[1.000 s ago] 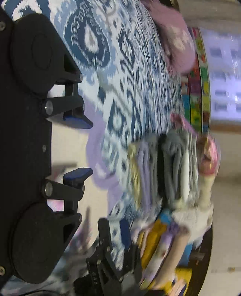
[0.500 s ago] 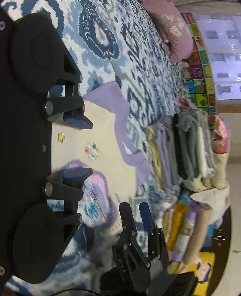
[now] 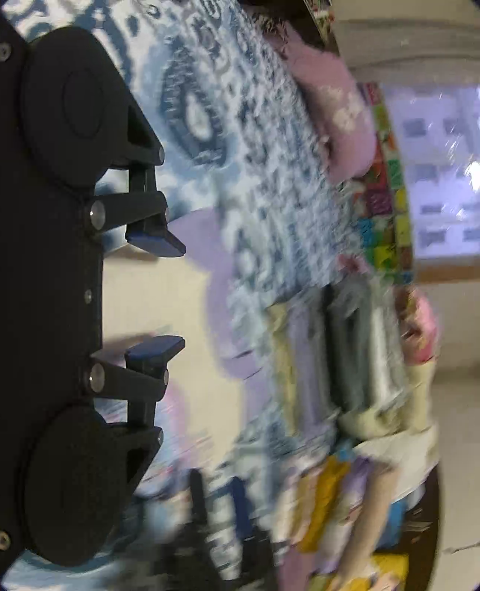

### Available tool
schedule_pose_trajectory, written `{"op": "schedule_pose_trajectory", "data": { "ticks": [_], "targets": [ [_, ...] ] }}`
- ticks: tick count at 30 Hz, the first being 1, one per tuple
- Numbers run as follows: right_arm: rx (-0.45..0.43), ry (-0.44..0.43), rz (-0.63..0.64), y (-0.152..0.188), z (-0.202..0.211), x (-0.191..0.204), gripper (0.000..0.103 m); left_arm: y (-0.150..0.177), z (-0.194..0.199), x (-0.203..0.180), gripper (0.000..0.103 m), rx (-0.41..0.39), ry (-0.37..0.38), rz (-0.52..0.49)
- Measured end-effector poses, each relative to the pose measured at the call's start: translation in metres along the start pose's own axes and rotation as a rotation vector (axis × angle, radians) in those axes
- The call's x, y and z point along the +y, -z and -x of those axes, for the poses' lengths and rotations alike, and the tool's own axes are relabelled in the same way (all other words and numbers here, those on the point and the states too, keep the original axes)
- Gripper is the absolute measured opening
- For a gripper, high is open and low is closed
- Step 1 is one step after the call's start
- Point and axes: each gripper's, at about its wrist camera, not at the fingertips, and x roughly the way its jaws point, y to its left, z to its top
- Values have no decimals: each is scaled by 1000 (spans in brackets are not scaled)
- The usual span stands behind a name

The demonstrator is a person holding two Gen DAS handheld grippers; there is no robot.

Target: Fold clothes

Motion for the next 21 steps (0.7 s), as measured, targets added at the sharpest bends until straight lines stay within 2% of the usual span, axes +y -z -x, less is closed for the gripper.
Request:
{"op": "schedule_pose_trajectory", "data": {
  "ticks": [3, 7, 10, 12, 17, 21],
  "targets": [
    [-7, 1, 69, -16, -21, -6, 53, -10, -20, 13, 46, -19, 20, 29],
    [10, -21, 111, -22, -55, -18, 55, -7, -50, 24, 46, 26, 51, 40],
    [48, -28, 81, -17, -79, -30, 55, 0, -71, 29, 46, 88, 89, 78],
    [93, -54, 42, -9, -90, -35, 56, 3, -75, 33, 46, 101, 114, 108],
    [116, -71, 17, -4, -92, -37, 56, 4, -80, 33, 48, 124, 141, 107],
    [103, -34, 24, -5, -84, -33, 56, 5, -75, 25, 48, 111, 114, 66]
  ]
}}
